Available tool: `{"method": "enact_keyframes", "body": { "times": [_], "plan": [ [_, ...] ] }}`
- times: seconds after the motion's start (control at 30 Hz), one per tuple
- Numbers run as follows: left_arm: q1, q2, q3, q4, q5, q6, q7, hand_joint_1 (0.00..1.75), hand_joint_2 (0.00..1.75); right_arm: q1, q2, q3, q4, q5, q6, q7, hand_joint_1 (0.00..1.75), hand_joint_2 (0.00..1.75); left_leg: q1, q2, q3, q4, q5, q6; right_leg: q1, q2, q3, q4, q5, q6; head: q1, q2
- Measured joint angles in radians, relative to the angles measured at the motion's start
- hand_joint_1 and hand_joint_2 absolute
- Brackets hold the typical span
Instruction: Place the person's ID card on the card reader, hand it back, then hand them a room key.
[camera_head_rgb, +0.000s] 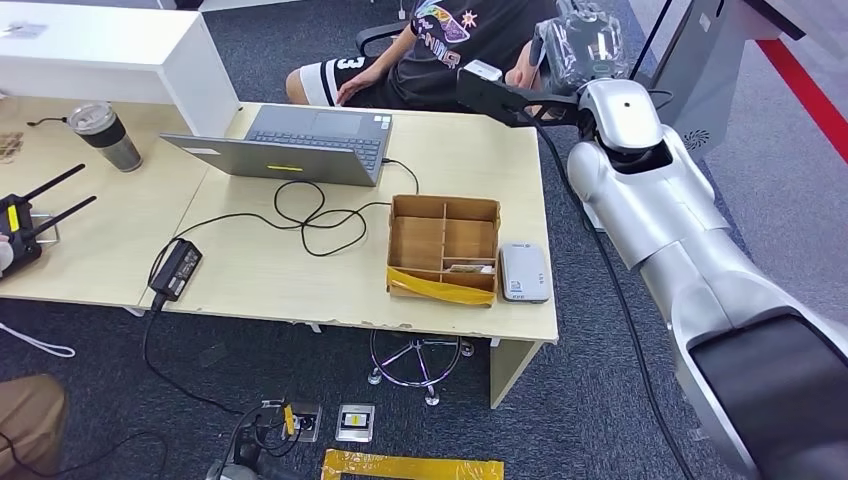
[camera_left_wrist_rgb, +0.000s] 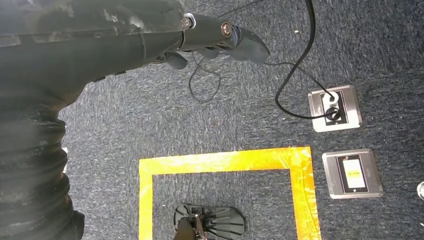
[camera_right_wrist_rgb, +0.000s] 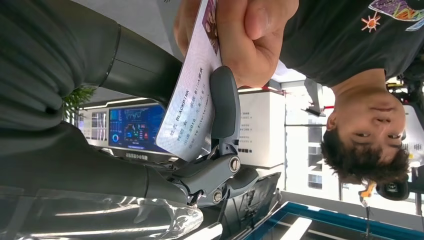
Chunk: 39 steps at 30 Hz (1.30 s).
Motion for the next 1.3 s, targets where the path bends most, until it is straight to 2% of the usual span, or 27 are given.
{"method": "enact_keyframes", "body": {
  "times": [0.2, 0.53, 0.8, 1.03, 1.17, 1.3],
  "plan": [
    [0.0, -0.001, 0.0, 0.0, 0.001, -0.001, -0.001, 0.0, 1.75, 0.0, -0.003, 0.013, 0.007, 0.012, 0.008, 0.008, 1.75, 1.75, 0.0, 0.0, 0.0, 0.0, 0.0, 0.0, 0.0, 0.0, 0.0, 0.0, 0.0, 0.0, 0.0, 0.0],
    [0.0, -0.012, 0.0, 0.0, 0.007, -0.003, -0.002, 0.0, 1.75, 0.011, -0.042, 0.037, 0.021, 0.061, 0.033, 0.041, 1.75, 1.75, 0.0, 0.0, 0.0, 0.0, 0.0, 0.0, 0.0, 0.0, 0.0, 0.0, 0.0, 0.0, 0.0, 0.0],
    [0.0, -0.014, 0.0, 0.0, -0.001, -0.01, -0.002, 0.0, 1.75, 0.015, -0.104, 0.048, 0.03, 0.06, 0.041, 0.053, 1.75, 1.75, 0.0, -0.001, 0.0, 0.0, 0.0, 0.0, 0.0, -0.001, 0.0, 0.0, 0.0, 0.0, 0.0, 0.0],
    [0.0, -0.014, 0.0, 0.0, -0.006, -0.01, -0.002, 0.0, 1.75, 0.02, -0.132, 0.058, 0.033, 0.061, 0.036, 0.055, 1.75, 1.75, 0.0, 0.0, 0.0, 0.0, 0.0, 0.0, 0.0, 0.0, -0.001, 0.0, 0.0, 0.0, 0.0, 0.0],
    [-0.001, -0.014, 0.0, 0.0, -0.008, -0.008, -0.002, 0.0, 1.75, 0.025, -0.143, 0.061, 0.034, 0.063, 0.025, 0.054, 0.0, 1.75, 0.0, 0.0, 0.0, 0.0, 0.0, 0.0, 0.0, 0.0, -0.001, 0.0, 0.0, 0.0, 0.0, 0.0],
    [-0.001, -0.013, 0.0, 0.0, -0.006, -0.006, -0.002, 0.0, 1.75, 0.032, -0.146, 0.063, 0.034, 0.068, -0.018, 0.054, 0.0, 1.75, 0.0, 0.0, 0.0, 0.0, 0.0, 0.0, 0.0, 0.0, -0.001, 0.0, 0.0, 0.0, 0.0, 0.0]
  ]
}}
